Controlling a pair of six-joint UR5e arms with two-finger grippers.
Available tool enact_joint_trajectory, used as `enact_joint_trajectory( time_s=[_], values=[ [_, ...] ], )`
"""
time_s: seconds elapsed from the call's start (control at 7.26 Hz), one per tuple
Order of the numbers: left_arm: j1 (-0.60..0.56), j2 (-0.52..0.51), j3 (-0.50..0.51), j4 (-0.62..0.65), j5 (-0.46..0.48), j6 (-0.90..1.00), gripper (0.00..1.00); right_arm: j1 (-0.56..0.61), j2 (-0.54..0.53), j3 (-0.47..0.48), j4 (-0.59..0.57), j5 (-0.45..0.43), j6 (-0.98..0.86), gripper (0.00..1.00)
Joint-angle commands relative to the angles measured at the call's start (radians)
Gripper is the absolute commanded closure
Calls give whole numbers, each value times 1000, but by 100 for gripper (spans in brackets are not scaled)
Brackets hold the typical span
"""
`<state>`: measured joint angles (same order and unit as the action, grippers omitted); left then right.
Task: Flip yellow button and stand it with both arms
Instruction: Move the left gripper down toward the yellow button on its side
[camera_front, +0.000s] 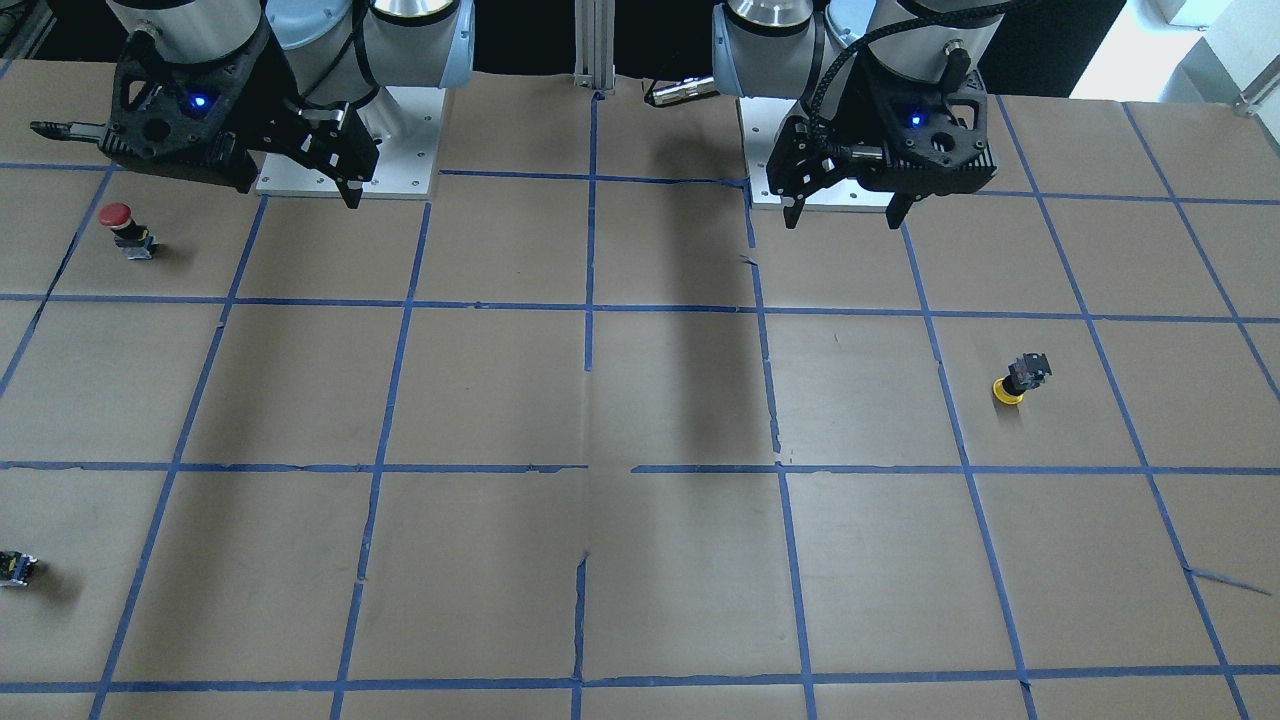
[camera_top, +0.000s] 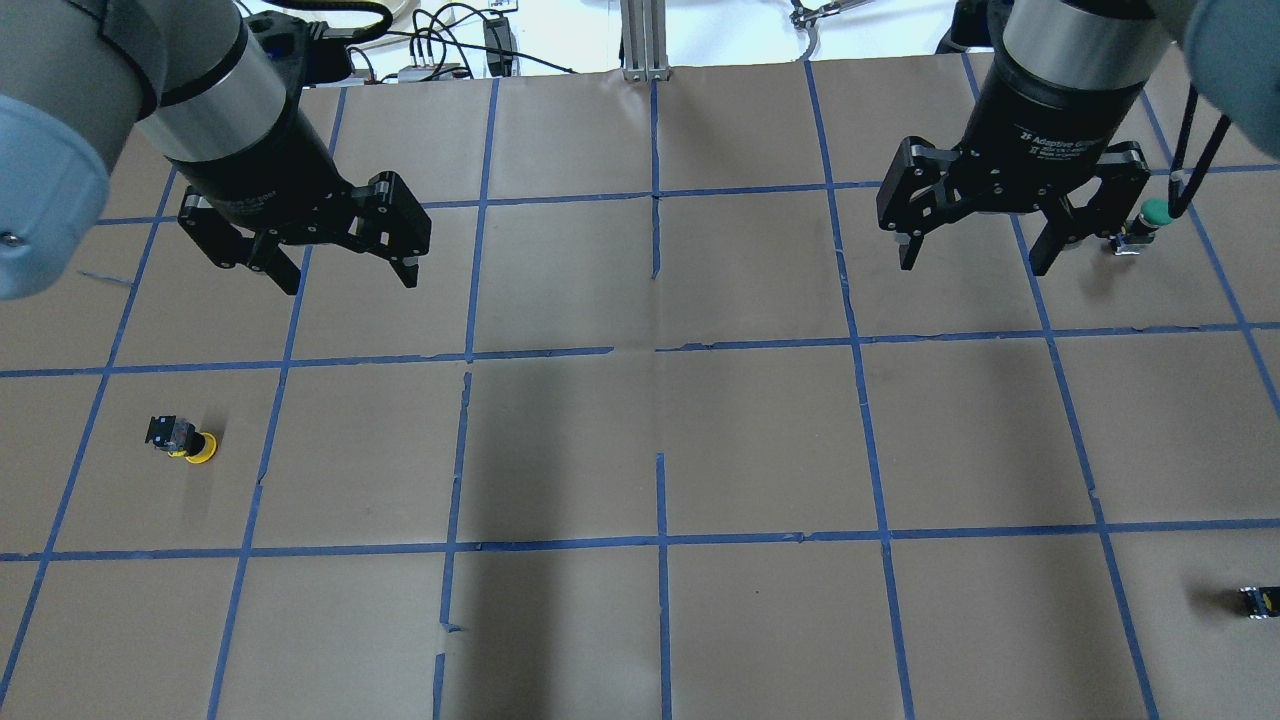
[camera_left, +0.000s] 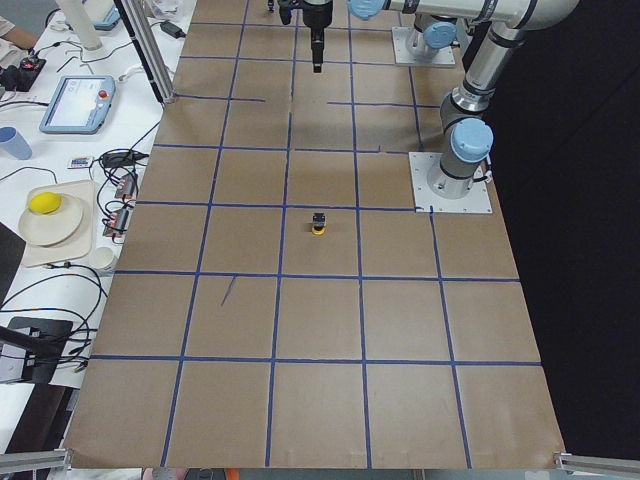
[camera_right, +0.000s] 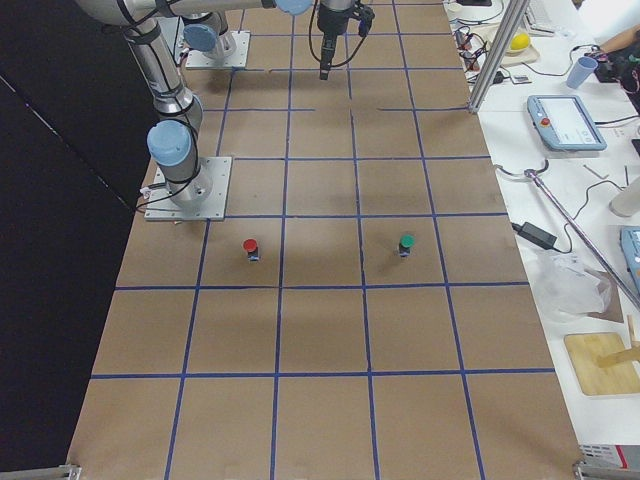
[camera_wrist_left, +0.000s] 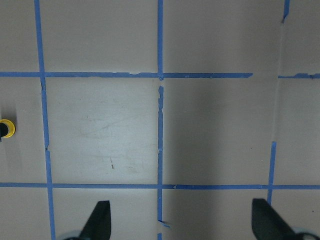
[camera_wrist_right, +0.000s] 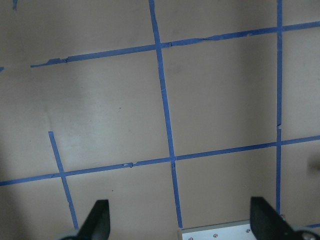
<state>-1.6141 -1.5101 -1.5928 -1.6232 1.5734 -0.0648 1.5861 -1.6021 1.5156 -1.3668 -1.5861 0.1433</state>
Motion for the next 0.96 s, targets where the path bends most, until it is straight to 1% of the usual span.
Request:
enact_joint_trajectory(
  time_s=[0.0,0.28,0.41,0.55,0.83],
  values=[
    [5,1,-3,0,-1,0,1,0,1,0,0,0,-1,0],
    [37,7,-4,-1,5,58,1,0,-1,0,0,0,1,0],
    [99,11,-13,-10,17,71,1,3,1,0,0,0,2,0],
    [187,11,-22,-18,17,109,1,3,1,0,-1,2,4,0],
    [354,7,-36,-18,19,272,0,2,1,0,-2,2,6,0]
  ],
)
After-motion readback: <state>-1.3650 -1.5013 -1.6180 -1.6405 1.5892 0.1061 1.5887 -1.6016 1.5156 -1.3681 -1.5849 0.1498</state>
